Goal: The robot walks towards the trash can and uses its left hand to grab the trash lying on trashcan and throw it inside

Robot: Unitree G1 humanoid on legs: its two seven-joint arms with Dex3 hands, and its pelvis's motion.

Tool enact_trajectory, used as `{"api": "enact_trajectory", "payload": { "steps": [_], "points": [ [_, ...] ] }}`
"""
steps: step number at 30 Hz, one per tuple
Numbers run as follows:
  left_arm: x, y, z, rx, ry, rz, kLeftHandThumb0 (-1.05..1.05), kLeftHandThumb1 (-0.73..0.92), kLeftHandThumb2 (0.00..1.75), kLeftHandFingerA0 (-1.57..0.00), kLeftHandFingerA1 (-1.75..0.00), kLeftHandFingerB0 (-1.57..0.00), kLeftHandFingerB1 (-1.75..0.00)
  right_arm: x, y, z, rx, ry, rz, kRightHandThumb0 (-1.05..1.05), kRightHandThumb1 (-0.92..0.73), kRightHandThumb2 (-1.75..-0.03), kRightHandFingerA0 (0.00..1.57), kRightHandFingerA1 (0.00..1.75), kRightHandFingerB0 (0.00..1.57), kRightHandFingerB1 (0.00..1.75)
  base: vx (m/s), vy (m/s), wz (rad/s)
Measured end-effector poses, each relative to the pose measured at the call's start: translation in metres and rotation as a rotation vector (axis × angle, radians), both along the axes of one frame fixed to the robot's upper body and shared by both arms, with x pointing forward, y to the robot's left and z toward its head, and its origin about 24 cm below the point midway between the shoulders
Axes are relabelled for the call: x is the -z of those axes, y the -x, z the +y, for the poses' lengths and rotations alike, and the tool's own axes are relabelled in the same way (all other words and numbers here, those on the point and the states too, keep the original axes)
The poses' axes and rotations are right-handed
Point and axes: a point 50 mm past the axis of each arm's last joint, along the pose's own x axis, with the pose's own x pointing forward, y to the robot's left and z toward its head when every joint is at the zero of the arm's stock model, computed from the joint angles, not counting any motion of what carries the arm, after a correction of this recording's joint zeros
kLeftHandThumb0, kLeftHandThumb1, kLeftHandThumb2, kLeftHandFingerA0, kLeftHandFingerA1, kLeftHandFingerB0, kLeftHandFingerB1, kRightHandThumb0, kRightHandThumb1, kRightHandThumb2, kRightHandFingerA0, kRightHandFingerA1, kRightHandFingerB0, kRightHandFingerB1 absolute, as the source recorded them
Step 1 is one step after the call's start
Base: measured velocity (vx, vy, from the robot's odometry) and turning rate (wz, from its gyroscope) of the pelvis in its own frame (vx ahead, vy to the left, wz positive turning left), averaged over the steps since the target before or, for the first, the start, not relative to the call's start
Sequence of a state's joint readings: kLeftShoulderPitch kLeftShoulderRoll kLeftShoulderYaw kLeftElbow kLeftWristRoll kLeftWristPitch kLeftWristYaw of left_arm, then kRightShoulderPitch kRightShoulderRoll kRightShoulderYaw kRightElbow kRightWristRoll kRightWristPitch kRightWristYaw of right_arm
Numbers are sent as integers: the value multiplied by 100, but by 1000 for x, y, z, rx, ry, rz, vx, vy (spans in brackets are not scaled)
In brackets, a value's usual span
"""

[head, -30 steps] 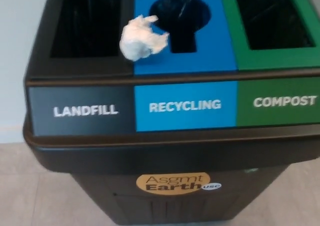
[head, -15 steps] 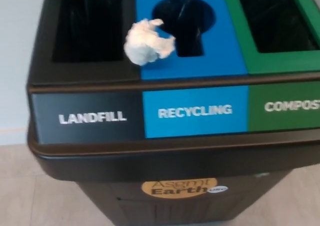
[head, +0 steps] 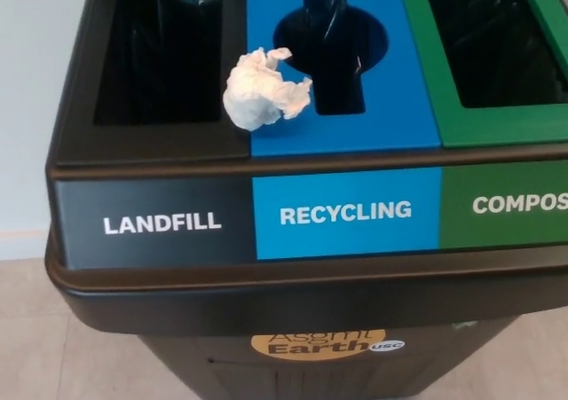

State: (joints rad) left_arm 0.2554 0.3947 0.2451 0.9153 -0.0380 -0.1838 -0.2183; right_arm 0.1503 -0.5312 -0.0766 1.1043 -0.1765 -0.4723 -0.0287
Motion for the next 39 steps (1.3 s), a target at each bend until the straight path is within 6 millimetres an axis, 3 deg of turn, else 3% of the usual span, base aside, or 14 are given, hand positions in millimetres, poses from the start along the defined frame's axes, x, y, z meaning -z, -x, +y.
{"api": "enact_trajectory", "payload": {
  "steps": [7, 8, 10, 11, 13, 15, 18, 19, 21, 27, 28, 32, 38, 39],
  "points": [
    [0, 0, 0, 0, 2, -2, -1, 27, 76, -34, -63, -41, -62, -1, -3, 0, 2, -1, -9, -62, -59, -57, 16, 49, 24, 34, 0, 0, 0],
    [0, 0, 0, 0, 2, -3, -4, 41, 52, -41, -61, -55, -58, -1, -4, 0, 2, -1, -11, -61, -58, -58, 16, 49, 23, 34, 0, 0, 0],
    [0, -1, 0, -2, 3, -3, -4, 41, 52, -41, -61, -55, -58, -1, -4, 0, 4, -1, -11, -61, -58, -58, 16, 49, 23, 34, 0, 0, 0],
    [0, 0, 1, -3, 3, -1, -1, 30, 78, -34, -63, -34, -61, -1, -4, -1, 5, -1, -11, -61, -59, -58, 16, 50, 23, 34, 0, 0, 0],
    [-1, -1, 1, 0, 0, -3, -13, 44, 53, -38, -58, -35, -48, -1, -4, -1, 6, 0, -11, -59, -59, -58, 16, 49, 24, 33, 0, 0, 0],
    [-10, -4, 6, 18, -25, -17, -12, 32, 79, -36, -63, -34, -58, -2, -4, -1, 10, 0, -14, -60, -60, -59, 17, 49, 24, 34, 0, 0, 0],
    [-24, -8, 14, 40, -69, -28, -24, 42, 57, -38, -59, -34, -49, -2, -4, -2, 17, -1, -20, -59, -59, -59, 17, 50, 25, 35, 0, 0, 0],
    [-32, -11, 19, 53, -93, -35, -20, 30, 84, -24, -60, -20, -56, -3, -4, -3, 20, -2, -22, -60, -60, -58, 18, 49, 24, 34, 0, 0, 0],
    [-50, -21, 31, 66, -147, -54, -29, 40, 59, -36, -59, -30, -49, -3, -4, -3, 26, -4, -26, -60, -60, -58, 18, 49, 25, 34, 0, 0, 0],
    [-89, -53, 46, 87, -235, -135, -25, 38, 52, -46, -62, -33, -49, -4, -6, -3, 29, -10, -36, -62, -60, -58, 16, 49, 23, 34, 0, 0, 0],
    [-94, -58, 47, 90, -244, -147, -19, 18, 77, -37, -65, -25, -59, -4, -6, -3, 29, -11, -38, -62, -60, -58, 17, 49, 24, 35, 0, 0, 0],
    [-126, -91, 53, 111, -300, -224, -20, 13, 76, -39, -68, -28, -62, -4, -7, -3, 30, -13, -40, -64, -60, -57, 17, 49, 23, 34, 0, 0, 0],
    [-181, -139, 53, 140, -379, -360, -65, 25, 50, -58, -84, -48, -85, -7, -10, -5, 39, -18, -57, -61, -60, -58, 15, 48, 23, 34, 0, 0, 0],
    [-197, -151, 50, 160, -409, -398, -104, 16, 64, -61, -107, -54, -97, -9, -12, -7, 43, -20, -70, -63, -60, -58, 14, 47, 23, 33, 0, 0, 0]
  ]
}}
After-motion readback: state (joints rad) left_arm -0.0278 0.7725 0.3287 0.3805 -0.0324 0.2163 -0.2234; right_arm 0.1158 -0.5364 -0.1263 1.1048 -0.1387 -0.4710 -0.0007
